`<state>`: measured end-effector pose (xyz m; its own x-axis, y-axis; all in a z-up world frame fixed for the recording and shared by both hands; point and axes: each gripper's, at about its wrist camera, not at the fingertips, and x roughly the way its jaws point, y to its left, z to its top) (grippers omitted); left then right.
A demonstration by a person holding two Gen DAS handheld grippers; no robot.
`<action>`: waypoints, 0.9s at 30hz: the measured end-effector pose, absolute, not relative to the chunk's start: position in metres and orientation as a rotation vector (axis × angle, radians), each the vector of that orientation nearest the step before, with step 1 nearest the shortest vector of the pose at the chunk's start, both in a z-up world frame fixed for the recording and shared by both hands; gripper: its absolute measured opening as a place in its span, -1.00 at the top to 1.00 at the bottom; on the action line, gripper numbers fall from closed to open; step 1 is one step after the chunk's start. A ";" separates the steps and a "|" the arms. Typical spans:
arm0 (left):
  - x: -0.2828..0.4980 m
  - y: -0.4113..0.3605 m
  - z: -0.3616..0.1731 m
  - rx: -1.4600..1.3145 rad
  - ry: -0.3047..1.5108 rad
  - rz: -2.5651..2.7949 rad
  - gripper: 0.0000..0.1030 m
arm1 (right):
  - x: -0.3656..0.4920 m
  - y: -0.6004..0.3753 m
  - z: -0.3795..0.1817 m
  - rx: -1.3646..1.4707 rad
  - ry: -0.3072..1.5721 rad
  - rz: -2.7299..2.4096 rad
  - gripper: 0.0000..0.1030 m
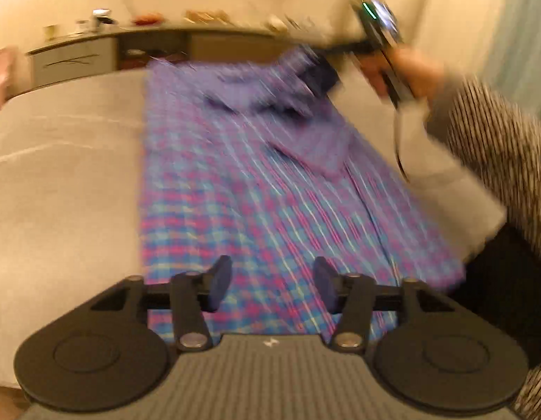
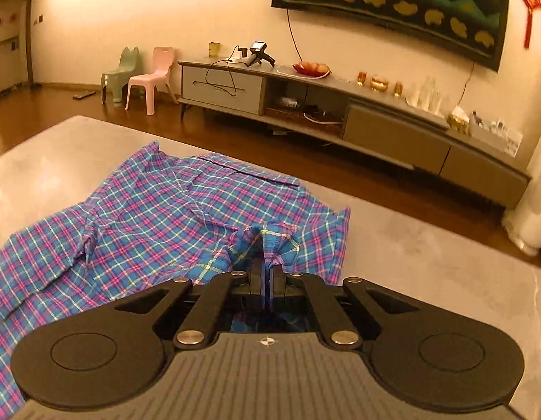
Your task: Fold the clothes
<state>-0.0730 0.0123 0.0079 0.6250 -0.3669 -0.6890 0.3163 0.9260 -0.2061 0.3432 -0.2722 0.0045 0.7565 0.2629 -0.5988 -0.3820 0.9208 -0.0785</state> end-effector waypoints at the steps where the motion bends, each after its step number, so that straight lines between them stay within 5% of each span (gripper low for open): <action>1: -0.069 0.021 0.012 -0.105 0.794 -0.370 -0.07 | 0.341 -0.267 0.008 -0.236 0.612 0.332 0.99; 5: -0.048 0.045 0.017 -0.244 0.750 -0.332 -0.07 | 0.300 -0.209 0.028 -0.520 0.490 0.274 0.99; 10: -0.010 0.052 0.002 -0.313 0.769 -0.324 -0.07 | 0.218 -0.114 0.028 -0.382 0.511 0.731 0.87; 11: -0.005 0.052 -0.001 -0.305 0.784 -0.322 -0.07 | 0.213 -0.103 0.018 -0.382 0.555 0.764 0.68; 12: -0.001 0.052 -0.002 -0.293 0.794 -0.327 -0.07 | 0.214 -0.102 0.011 -0.376 0.596 0.768 0.10; 13: 0.003 0.051 -0.002 -0.275 0.800 -0.340 -0.07 | 0.216 -0.105 0.006 -0.366 0.636 0.760 -0.22; 27: 0.131 -0.037 -0.015 0.157 0.682 -0.379 -0.15 | 0.207 -0.219 -0.010 -0.219 0.728 0.436 -0.43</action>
<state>0.1309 -0.0365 -0.0152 0.7111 -0.2898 -0.6406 0.3911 0.9202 0.0179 0.2067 -0.2192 -0.0104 0.6623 0.3075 -0.6832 -0.4570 0.8884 -0.0432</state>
